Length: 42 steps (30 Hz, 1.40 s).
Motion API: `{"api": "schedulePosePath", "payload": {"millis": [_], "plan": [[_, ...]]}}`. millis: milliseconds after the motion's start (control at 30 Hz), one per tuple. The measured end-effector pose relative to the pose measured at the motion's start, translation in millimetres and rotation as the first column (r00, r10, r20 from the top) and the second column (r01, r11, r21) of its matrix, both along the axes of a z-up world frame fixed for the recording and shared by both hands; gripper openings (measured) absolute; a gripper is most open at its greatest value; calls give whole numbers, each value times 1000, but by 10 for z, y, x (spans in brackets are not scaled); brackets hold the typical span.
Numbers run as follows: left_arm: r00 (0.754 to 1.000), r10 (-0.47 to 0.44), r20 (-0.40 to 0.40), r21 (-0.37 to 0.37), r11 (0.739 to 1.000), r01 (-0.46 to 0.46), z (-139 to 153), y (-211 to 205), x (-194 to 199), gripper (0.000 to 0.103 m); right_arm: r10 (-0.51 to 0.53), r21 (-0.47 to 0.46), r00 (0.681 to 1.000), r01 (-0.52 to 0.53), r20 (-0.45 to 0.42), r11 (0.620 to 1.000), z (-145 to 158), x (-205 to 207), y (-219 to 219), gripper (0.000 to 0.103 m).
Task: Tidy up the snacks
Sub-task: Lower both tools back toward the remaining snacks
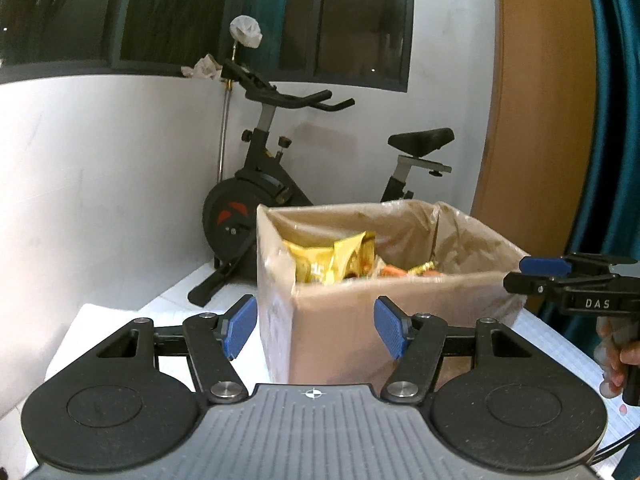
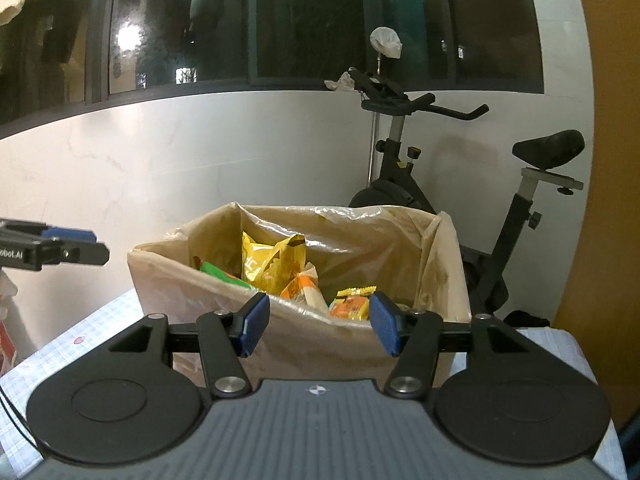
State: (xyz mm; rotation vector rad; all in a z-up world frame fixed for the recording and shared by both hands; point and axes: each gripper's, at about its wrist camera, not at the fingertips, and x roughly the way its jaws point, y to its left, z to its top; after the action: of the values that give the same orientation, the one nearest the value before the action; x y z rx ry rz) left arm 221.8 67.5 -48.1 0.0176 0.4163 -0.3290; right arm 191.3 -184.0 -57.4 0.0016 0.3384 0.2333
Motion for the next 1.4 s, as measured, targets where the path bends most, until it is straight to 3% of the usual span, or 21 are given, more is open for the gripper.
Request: {"api": "schedulePosePath", "payload": {"millis": [233,600,800,1067,1300,1333,1400], "plan": [[999,12,-48,-27,1000,-13,-227,125,-115,67,-6,20,1000,6,-24,1000,-162,-142,64,59],[991,45,-125,-49,997,-52,-582,376,-141,67,28,24,982,-24,-186,999,-741,-50,388,59],[985,68,-161,-55,995,-78,-740,502,-134,66,131,11,953,-133,-275,991,-1027,112,735,59],[975,96,-198,-64,992,-110,-868,653,-149,66,288,-196,890,-371,-355,907,-1378,317,1284,66],[971,93,-219,-64,992,-109,-957,671,-158,66,294,-197,854,-407,-430,892,-1571,625,1461,73],[971,92,-220,-62,992,-108,-960,661,-144,67,293,-189,851,-405,-435,895,-1587,643,1451,72],[971,90,-222,-59,993,-105,-970,644,-128,66,293,-170,855,-395,-427,903,-1588,645,1365,60]]}}
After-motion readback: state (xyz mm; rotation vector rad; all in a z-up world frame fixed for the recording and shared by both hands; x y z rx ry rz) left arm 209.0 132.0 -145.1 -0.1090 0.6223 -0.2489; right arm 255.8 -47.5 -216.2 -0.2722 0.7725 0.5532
